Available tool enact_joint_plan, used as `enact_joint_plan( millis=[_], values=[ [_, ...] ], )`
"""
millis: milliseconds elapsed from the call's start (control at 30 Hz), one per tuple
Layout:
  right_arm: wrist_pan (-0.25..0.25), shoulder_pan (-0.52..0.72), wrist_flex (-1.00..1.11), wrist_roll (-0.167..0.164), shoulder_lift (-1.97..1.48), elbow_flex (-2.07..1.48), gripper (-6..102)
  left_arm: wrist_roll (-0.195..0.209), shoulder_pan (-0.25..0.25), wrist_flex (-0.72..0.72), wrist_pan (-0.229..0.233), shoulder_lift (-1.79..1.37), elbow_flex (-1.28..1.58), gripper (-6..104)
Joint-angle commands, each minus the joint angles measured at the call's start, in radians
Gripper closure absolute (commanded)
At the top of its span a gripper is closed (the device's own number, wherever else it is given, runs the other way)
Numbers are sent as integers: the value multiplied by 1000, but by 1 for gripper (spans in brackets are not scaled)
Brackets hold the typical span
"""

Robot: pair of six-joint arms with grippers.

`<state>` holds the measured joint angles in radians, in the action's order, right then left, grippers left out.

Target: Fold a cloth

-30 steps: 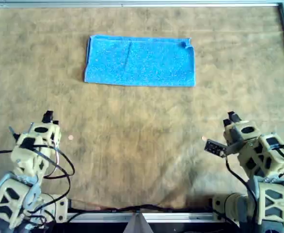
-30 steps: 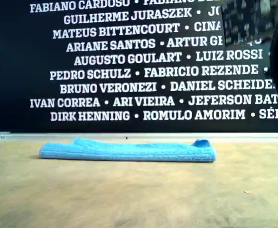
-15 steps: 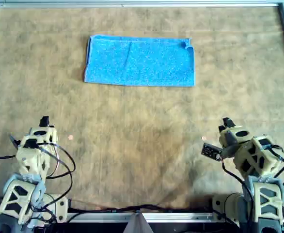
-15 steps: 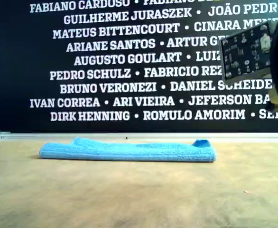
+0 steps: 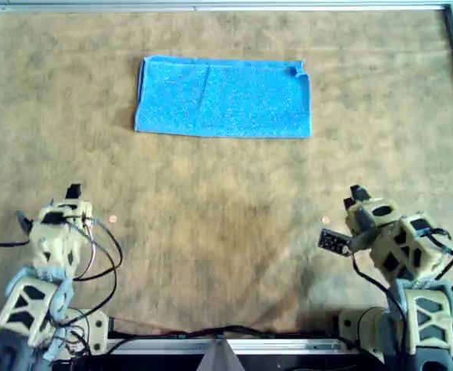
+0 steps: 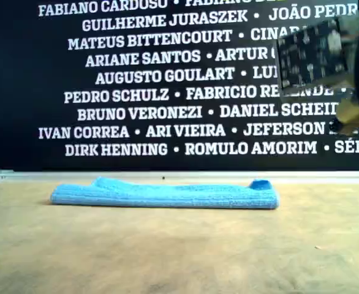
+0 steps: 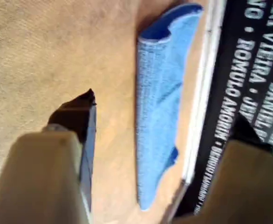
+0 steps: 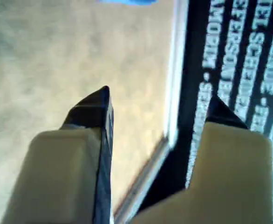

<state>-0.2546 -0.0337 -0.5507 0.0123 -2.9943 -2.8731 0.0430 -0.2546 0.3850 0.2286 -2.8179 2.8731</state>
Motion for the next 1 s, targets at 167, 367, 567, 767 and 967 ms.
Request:
enact_joint_plan(
  millis=[167,367,567,767,967],
  values=[
    [-5,-69,71,14,581,365,14,3,6,-31,-21,491,-380,-3],
    [-6,-71,78,17,1086,686,4,12,-15,-35,-179,670,-549,-3],
    [-2,-71,78,17,1493,997,0,12,-18,-37,-261,890,-738,-3],
    [8,-92,77,17,1713,1235,1,11,-11,-37,-261,1204,-986,-3],
    [9,-127,77,17,1847,1425,1,0,-17,-37,-261,1437,-1207,-3]
  ],
)
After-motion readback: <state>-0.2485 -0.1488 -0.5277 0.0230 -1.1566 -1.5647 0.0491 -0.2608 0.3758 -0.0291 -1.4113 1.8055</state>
